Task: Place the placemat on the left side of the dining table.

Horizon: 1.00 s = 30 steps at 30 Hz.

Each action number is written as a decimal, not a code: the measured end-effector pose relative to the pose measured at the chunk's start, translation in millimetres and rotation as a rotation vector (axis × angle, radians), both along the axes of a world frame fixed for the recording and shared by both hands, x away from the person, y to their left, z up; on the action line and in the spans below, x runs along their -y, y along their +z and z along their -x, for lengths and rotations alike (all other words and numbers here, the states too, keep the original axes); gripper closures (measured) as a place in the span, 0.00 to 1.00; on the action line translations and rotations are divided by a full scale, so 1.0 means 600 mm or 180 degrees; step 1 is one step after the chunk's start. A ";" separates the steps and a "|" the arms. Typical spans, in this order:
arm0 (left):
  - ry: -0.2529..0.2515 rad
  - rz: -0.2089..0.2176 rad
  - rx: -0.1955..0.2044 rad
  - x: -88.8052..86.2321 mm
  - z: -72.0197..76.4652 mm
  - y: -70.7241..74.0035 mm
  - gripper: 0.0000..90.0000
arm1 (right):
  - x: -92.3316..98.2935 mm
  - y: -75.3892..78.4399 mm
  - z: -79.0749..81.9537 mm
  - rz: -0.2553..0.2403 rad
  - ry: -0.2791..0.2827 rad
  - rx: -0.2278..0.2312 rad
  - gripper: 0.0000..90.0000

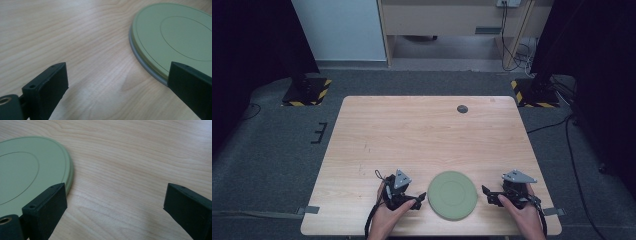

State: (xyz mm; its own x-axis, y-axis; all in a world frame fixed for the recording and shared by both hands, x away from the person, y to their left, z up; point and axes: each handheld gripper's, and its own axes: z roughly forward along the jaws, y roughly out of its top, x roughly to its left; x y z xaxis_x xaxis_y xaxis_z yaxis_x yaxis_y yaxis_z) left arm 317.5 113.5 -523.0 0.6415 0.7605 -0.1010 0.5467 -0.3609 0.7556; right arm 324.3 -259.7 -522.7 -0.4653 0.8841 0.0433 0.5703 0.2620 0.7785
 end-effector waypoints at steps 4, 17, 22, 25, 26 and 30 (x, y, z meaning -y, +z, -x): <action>-0.0139 -0.0059 0.0044 0.015 0.007 0.003 0.03 | -0.006 0.005 0.006 0.0035 0.0113 0.0017 0.06; -0.0233 -0.0251 0.0013 0.035 0.011 -0.006 0.03 | -0.032 -0.007 0.020 0.0201 0.0420 -0.0073 0.07; -0.0246 -0.0260 -0.0015 0.034 0.010 -0.007 0.03 | -0.031 -0.008 0.020 0.0205 0.0452 -0.0083 0.08; -0.0228 -0.0255 -0.0037 0.033 0.009 -0.009 0.03 | -0.032 -0.007 0.021 0.0206 0.0454 -0.0082 0.08; -0.0225 -0.0261 -0.0034 0.034 0.009 -0.009 0.02 | -0.032 -0.007 0.021 0.0218 0.0447 -0.0071 0.08; -0.0195 -0.0290 -0.0021 0.035 0.008 -0.010 0.00 | -0.034 -0.007 0.020 0.0210 0.0400 -0.0093 0.06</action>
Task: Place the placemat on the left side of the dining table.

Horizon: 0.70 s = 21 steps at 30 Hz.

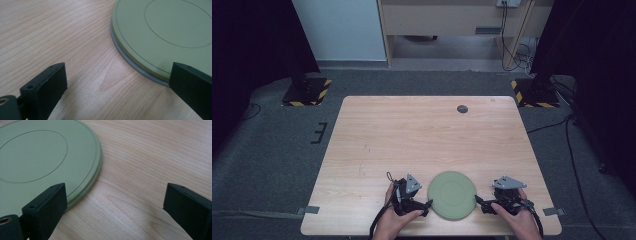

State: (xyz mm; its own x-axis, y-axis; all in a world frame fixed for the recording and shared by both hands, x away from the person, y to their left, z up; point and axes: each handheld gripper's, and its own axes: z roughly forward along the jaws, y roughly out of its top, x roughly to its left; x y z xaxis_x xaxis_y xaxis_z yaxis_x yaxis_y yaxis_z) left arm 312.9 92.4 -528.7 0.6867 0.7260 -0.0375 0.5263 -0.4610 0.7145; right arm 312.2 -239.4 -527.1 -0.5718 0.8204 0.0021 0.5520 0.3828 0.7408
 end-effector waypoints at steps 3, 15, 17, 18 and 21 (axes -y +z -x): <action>0.0034 0.0002 -0.0003 0.000 -0.001 0.000 0.00 | -0.001 0.000 -0.002 0.0010 -0.0052 -0.0003 0.04; 0.0191 0.0003 0.0093 0.004 -0.006 -0.002 0.00 | -0.003 -0.004 -0.010 0.0007 -0.0222 0.0044 0.02; 0.0218 0.0001 0.0107 0.004 -0.008 -0.002 0.00 | -0.004 -0.004 -0.011 0.0013 -0.0267 0.0058 0.02; 0.0231 0.0002 0.0110 0.005 -0.008 -0.002 0.00 | -0.005 -0.005 -0.012 0.0022 -0.0288 0.0065 0.02; 0.0195 0.0048 0.0088 0.002 -0.009 -0.002 0.02 | -0.005 -0.005 -0.014 0.0011 -0.0330 0.0073 0.03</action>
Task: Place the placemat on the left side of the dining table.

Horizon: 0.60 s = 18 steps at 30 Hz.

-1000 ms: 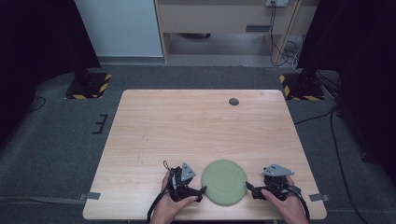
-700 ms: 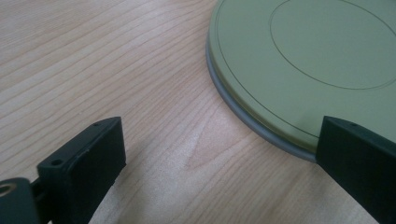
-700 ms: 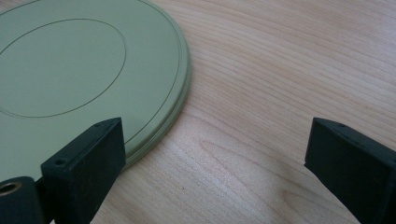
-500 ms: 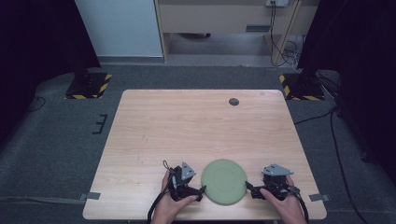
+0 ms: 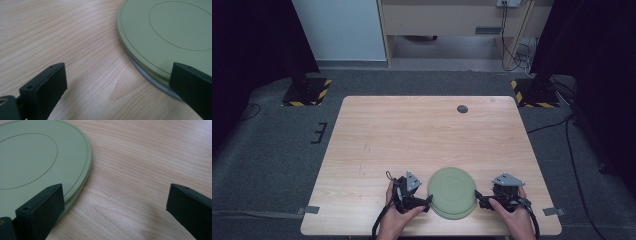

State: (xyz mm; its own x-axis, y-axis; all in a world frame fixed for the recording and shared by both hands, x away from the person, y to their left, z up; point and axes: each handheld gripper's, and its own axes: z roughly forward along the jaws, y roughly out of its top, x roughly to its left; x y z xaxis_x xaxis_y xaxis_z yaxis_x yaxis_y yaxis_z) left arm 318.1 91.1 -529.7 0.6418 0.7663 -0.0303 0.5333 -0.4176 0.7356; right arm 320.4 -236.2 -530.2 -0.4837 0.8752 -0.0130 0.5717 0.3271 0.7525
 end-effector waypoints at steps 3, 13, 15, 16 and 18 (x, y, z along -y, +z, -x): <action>-0.0005 0.0023 0.0017 -0.002 0.003 0.003 0.04 | 0.003 0.002 0.002 -0.0022 0.0034 0.0002 0.05; -0.0017 -0.0068 0.0036 0.003 0.004 0.001 0.03 | 0.000 0.000 0.008 -0.0007 0.0146 -0.0029 0.05; -0.0008 -0.0069 0.0036 0.004 0.003 0.000 0.02 | 0.001 0.000 0.008 -0.0012 0.0148 -0.0029 0.04; -0.0007 -0.0073 0.0039 0.004 0.003 0.000 0.02 | 0.000 0.000 0.008 -0.0015 0.0137 -0.0032 0.04; 0.0010 -0.0070 0.0040 0.004 0.002 0.000 0.01 | -0.001 0.000 0.008 0.0016 0.0116 -0.0006 0.04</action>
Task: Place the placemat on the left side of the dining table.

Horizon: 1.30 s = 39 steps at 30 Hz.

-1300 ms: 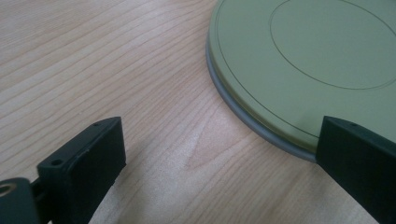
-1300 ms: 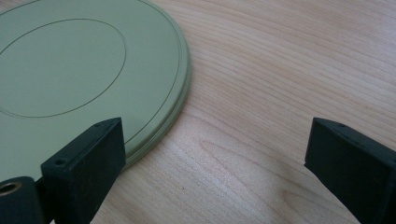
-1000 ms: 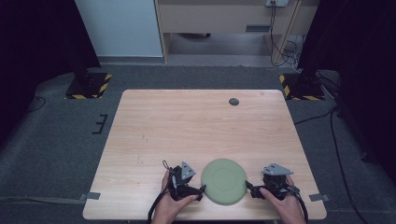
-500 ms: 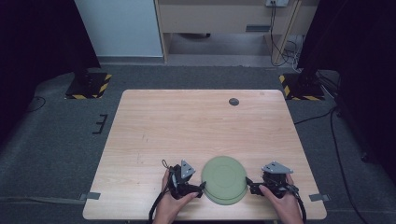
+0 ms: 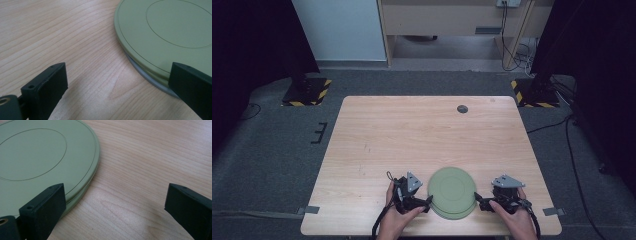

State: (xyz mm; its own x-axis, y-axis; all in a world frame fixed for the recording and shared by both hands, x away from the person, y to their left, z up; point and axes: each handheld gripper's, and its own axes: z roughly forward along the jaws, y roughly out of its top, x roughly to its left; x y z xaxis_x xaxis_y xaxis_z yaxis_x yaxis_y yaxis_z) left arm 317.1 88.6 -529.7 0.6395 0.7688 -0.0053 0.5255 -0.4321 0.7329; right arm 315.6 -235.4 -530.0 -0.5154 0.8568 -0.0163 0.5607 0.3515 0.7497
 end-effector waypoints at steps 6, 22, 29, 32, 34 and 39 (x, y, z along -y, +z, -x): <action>0.0025 -0.0005 0.0023 0.001 -0.004 0.000 0.01 | -0.004 -0.001 -0.002 0.0017 -0.0070 0.0044 0.04; 0.0046 -0.0001 0.0087 0.003 -0.004 0.001 0.04 | -0.005 -0.001 -0.002 -0.0024 -0.0105 0.0056 0.06; 0.0071 -0.0007 0.0094 0.004 -0.005 0.001 0.03 | -0.006 -0.002 -0.001 -0.0010 -0.0063 0.0047 0.06; 0.0074 -0.0004 0.0095 0.004 -0.006 0.000 0.02 | -0.008 -0.002 -0.001 0.0012 -0.0062 0.0062 0.05; 0.0082 -0.0006 0.0093 0.004 -0.007 0.000 0.02 | -0.008 -0.002 -0.001 0.0015 -0.0066 0.0070 0.05; 0.0118 -0.0001 0.0103 0.005 -0.009 0.000 0.02 | -0.011 -0.003 -0.002 0.0021 -0.0117 0.0080 0.05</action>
State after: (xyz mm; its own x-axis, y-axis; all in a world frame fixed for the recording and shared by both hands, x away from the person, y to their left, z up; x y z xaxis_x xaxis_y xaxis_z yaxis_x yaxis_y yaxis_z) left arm 322.6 85.9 -529.7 0.6104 0.7920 0.0151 0.5173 -0.4130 0.7495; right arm 317.1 -229.0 -531.7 -0.4829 0.8750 -0.0346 0.5545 0.3361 0.7613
